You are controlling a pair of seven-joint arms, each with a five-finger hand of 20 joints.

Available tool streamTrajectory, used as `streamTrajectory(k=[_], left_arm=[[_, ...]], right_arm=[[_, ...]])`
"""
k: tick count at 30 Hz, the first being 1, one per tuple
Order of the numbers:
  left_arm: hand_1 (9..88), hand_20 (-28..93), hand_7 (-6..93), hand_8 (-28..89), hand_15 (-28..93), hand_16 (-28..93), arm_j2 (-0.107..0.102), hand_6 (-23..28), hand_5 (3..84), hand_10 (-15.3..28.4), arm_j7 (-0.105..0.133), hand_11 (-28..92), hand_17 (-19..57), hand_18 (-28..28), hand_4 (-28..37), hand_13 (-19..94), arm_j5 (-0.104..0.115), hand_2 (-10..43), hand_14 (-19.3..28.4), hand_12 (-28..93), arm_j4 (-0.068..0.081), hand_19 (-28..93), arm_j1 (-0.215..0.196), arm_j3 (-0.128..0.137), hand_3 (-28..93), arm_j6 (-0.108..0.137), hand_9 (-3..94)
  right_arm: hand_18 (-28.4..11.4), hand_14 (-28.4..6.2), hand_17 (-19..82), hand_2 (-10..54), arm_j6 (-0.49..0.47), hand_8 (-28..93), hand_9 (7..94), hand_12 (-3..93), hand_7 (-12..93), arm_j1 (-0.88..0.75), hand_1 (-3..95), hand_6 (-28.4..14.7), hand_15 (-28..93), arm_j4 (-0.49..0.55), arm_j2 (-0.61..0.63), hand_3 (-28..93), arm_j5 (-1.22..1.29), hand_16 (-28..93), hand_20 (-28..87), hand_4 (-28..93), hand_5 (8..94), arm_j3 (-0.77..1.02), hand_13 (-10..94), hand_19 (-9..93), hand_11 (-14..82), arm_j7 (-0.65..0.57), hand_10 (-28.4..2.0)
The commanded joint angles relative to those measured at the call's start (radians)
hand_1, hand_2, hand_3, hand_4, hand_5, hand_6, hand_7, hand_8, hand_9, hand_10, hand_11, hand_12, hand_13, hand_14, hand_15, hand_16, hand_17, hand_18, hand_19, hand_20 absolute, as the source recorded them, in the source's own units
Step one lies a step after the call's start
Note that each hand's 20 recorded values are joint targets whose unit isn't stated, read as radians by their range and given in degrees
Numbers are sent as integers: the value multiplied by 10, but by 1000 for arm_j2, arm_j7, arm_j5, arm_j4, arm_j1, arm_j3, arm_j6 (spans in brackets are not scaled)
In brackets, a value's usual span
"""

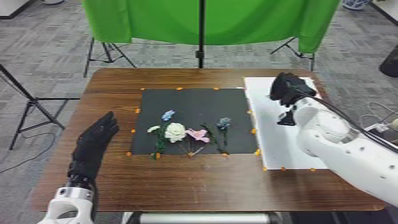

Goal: Arrange flowers

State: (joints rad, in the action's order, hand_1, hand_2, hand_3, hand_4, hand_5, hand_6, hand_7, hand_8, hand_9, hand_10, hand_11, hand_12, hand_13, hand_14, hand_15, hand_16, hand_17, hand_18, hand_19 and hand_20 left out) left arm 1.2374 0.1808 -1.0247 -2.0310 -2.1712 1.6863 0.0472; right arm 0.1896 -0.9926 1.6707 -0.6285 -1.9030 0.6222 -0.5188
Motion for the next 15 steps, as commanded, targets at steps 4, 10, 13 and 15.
streamTrajectory(k=[4, 10, 13, 15], left_arm=[[274, 165, 51, -45, 59, 57, -1, 41, 370, 108, -18, 54, -13, 126, -198, 258, -4, -53, 151, 128, 7, 13, 1, 0, 651, -17, 344], [275, 166, 50, -45, 59, 57, -1, 42, 370, 107, -21, 53, -13, 126, -199, 258, -8, -53, 151, 128, 9, 13, 8, -6, 650, -24, 344], [274, 165, 49, -45, 57, 56, -1, 42, 371, 107, -22, 52, -13, 126, -199, 257, -7, -53, 151, 127, 9, 13, 5, -3, 651, -22, 344], [274, 165, 49, -45, 58, 57, -2, 42, 371, 107, -23, 52, -14, 126, -198, 257, -7, -53, 151, 127, 9, 13, 5, -3, 651, -21, 344]], right_arm=[[-92, -7, 688, -95, -56, 86, 922, 343, 187, -182, 633, 5, 578, 201, -40, 551, -39, 315, 543, -199, 813, 32, 937, 932, 61, 54, -89], [-91, -8, 684, -95, -96, 88, 913, 343, 182, -220, 621, 3, 573, 208, -54, 549, -13, 319, 544, -182, 805, 36, 937, 932, 58, 51, -90], [-89, -9, 679, -95, -136, 88, 891, 340, 180, -233, 606, 1, 568, 213, -51, 536, 24, 331, 540, -168, 781, 58, 933, 932, 58, 59, -94], [-84, -11, 678, -95, -197, 89, 864, 319, 173, -246, 599, -5, 562, 221, -51, 506, 54, 334, 524, -147, 769, 91, 931, 932, 84, 61, -100]])
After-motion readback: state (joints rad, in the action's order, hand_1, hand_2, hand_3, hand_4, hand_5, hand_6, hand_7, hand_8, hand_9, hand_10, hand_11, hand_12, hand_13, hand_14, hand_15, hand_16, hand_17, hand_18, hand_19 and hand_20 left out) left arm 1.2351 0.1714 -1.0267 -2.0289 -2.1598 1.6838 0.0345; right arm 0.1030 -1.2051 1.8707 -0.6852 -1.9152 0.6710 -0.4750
